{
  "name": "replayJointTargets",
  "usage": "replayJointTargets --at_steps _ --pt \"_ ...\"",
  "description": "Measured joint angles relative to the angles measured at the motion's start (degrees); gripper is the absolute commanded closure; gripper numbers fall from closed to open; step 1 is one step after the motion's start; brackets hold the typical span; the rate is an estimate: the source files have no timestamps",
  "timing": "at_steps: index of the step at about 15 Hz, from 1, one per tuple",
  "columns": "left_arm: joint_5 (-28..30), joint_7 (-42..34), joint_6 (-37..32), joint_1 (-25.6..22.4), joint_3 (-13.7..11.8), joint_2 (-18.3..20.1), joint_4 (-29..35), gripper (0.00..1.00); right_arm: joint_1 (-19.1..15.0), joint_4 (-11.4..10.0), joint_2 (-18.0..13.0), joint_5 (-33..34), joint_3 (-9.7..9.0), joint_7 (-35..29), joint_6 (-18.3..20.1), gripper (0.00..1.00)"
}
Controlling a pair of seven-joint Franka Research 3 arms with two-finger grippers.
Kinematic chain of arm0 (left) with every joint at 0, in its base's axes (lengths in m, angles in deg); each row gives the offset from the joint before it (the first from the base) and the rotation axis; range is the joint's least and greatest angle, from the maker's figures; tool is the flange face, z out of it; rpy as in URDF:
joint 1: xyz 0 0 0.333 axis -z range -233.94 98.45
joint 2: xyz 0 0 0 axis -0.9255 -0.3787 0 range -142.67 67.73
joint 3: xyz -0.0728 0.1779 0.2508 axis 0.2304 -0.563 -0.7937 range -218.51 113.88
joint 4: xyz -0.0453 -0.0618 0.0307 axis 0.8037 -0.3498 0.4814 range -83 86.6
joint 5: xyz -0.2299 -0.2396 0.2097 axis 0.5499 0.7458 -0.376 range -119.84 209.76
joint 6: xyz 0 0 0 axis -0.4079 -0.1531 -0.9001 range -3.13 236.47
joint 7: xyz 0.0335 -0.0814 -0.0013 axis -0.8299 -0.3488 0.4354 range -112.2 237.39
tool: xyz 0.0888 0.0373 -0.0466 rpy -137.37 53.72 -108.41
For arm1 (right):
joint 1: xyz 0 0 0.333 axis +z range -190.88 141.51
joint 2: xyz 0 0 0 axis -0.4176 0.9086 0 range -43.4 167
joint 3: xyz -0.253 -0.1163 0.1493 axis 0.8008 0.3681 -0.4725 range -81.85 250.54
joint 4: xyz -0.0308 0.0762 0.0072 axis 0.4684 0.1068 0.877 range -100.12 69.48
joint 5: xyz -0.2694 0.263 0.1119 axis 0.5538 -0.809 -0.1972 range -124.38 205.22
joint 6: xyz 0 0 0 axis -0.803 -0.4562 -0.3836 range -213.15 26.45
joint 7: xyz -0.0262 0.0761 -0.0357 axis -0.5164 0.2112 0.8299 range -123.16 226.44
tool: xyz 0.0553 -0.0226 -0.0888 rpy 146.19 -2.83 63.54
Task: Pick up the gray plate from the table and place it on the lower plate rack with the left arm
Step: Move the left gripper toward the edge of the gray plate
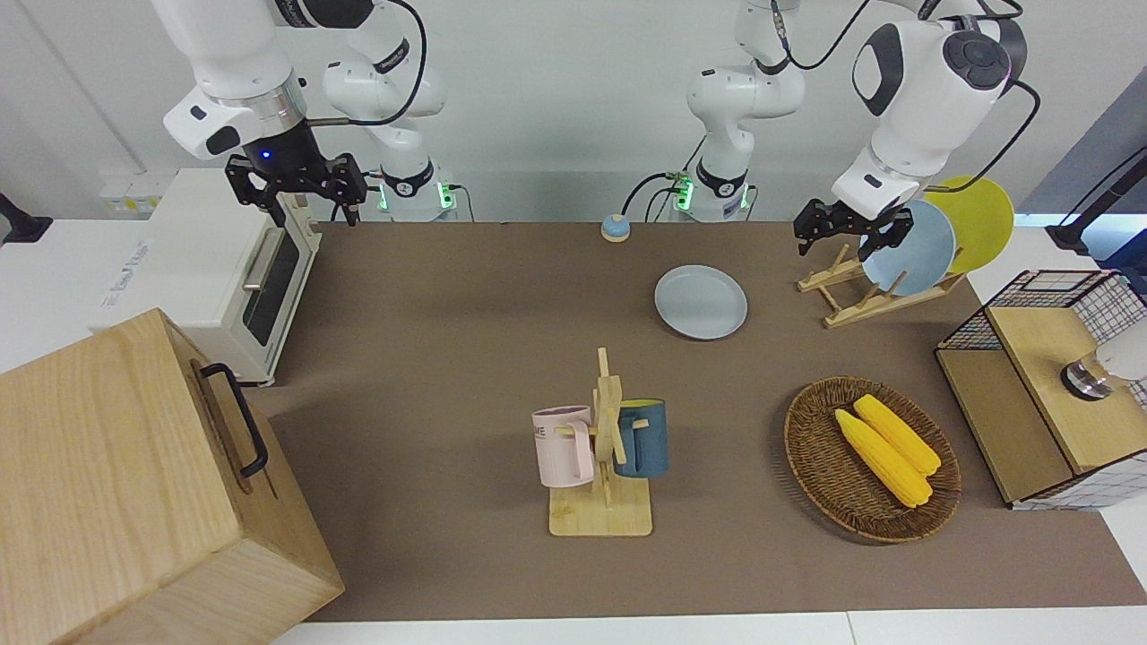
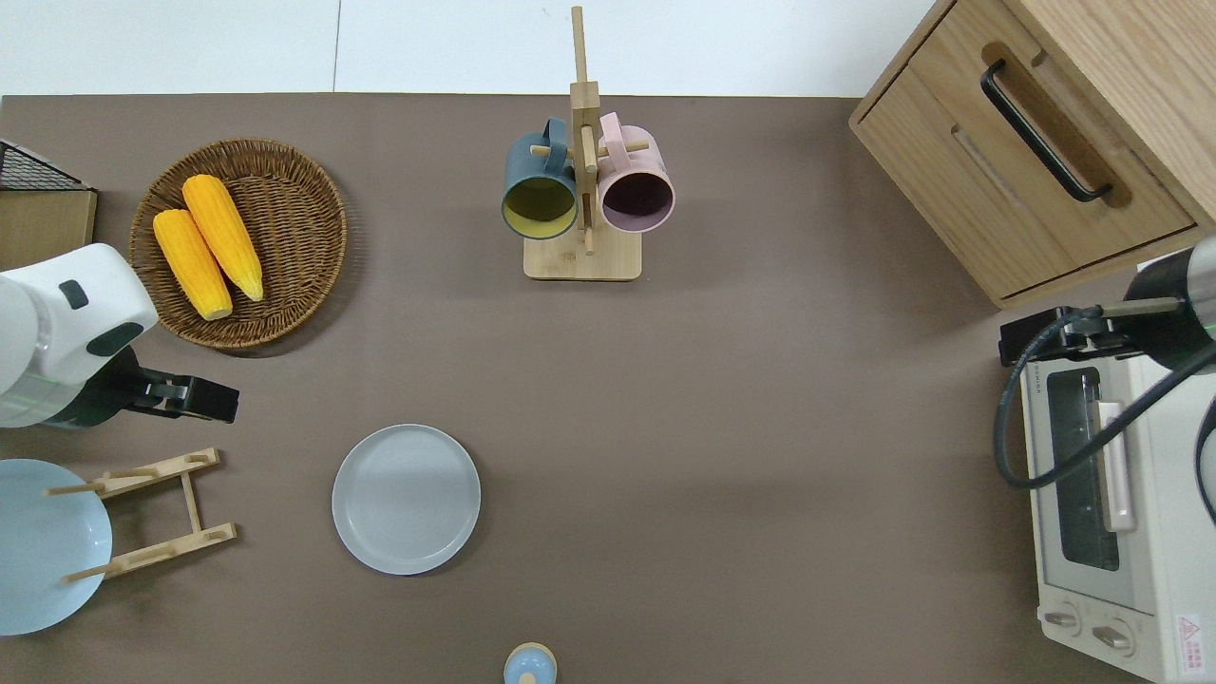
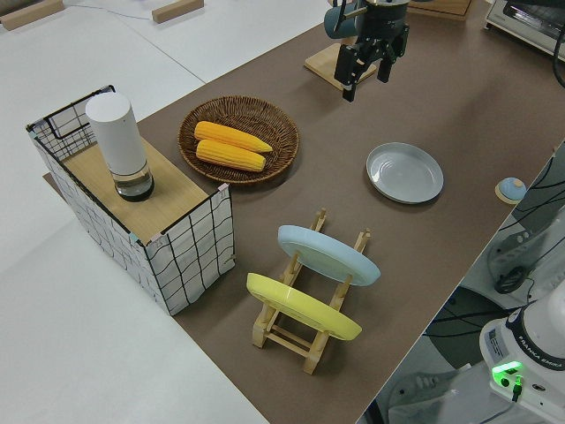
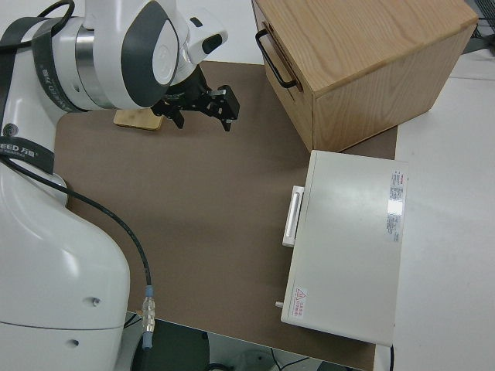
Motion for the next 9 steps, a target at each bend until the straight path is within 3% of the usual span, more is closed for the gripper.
replayJointTargets --at_steps 9 --pt "1.26 0.37 10.96 1.12 1.14 0.19 11.70 0.01 0.00 0.00 0.00 0.00 0.00 0.00 0.00 0.017"
